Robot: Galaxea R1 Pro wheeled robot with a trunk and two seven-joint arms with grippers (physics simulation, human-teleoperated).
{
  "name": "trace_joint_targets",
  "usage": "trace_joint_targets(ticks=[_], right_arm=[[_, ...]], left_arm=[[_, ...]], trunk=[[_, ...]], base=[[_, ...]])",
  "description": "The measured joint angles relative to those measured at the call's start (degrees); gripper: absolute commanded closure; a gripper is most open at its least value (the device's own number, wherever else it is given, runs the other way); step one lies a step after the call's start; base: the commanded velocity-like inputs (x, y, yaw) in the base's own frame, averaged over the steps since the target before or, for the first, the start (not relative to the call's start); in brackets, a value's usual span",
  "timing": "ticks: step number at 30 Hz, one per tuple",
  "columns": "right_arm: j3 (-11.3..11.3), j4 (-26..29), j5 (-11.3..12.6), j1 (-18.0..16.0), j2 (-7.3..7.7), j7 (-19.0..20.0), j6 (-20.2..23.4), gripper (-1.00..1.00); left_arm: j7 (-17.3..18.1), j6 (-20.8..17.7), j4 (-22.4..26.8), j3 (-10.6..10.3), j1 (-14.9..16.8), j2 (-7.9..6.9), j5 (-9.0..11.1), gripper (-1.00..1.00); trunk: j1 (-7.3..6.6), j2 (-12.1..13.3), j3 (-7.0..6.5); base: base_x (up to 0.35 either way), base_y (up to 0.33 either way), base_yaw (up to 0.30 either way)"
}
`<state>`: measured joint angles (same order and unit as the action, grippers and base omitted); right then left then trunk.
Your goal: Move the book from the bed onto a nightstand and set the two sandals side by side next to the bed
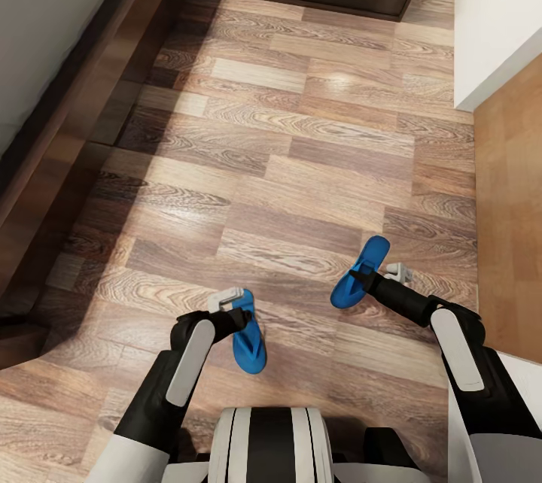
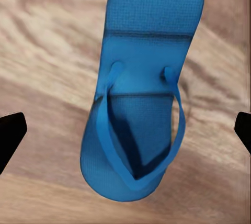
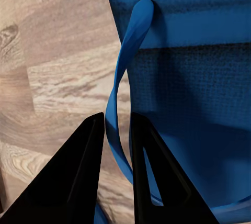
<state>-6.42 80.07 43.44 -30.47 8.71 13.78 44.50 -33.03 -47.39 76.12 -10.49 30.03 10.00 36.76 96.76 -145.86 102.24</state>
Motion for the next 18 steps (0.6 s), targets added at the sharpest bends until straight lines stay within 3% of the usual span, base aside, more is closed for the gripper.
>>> trace_joint_targets(ticks=[2, 8, 18], right_arm=[[0.0, 0.0, 0.0, 0.0, 0.00, 0.0, 0.0, 1.00], [0.1, -0.1, 0.0, 0.0, 0.00, 0.0, 0.0, 1.00], [0.1, -0.1, 0.0, 0.0, 0.00, 0.0, 0.0, 1.00]], left_arm=[[-0.1, 0.0, 0.0, -0.5, 0.0, 0.00, 0.2, -1.00], [-0.2, 0.0, -0.5, -7.2, 0.0, 0.00, 0.5, -1.00], [-0.2, 0.0, -0.6, -8.8, 0.0, 0.00, 0.5, -1.00]], trunk=[[0.00, 0.0, 0.00], [0.00, 0.0, 0.00], [0.00, 0.0, 0.00]], base=[[0.000, 0.000, 0.000], [0.000, 0.000, 0.000], [0.000, 0.000, 0.000]])
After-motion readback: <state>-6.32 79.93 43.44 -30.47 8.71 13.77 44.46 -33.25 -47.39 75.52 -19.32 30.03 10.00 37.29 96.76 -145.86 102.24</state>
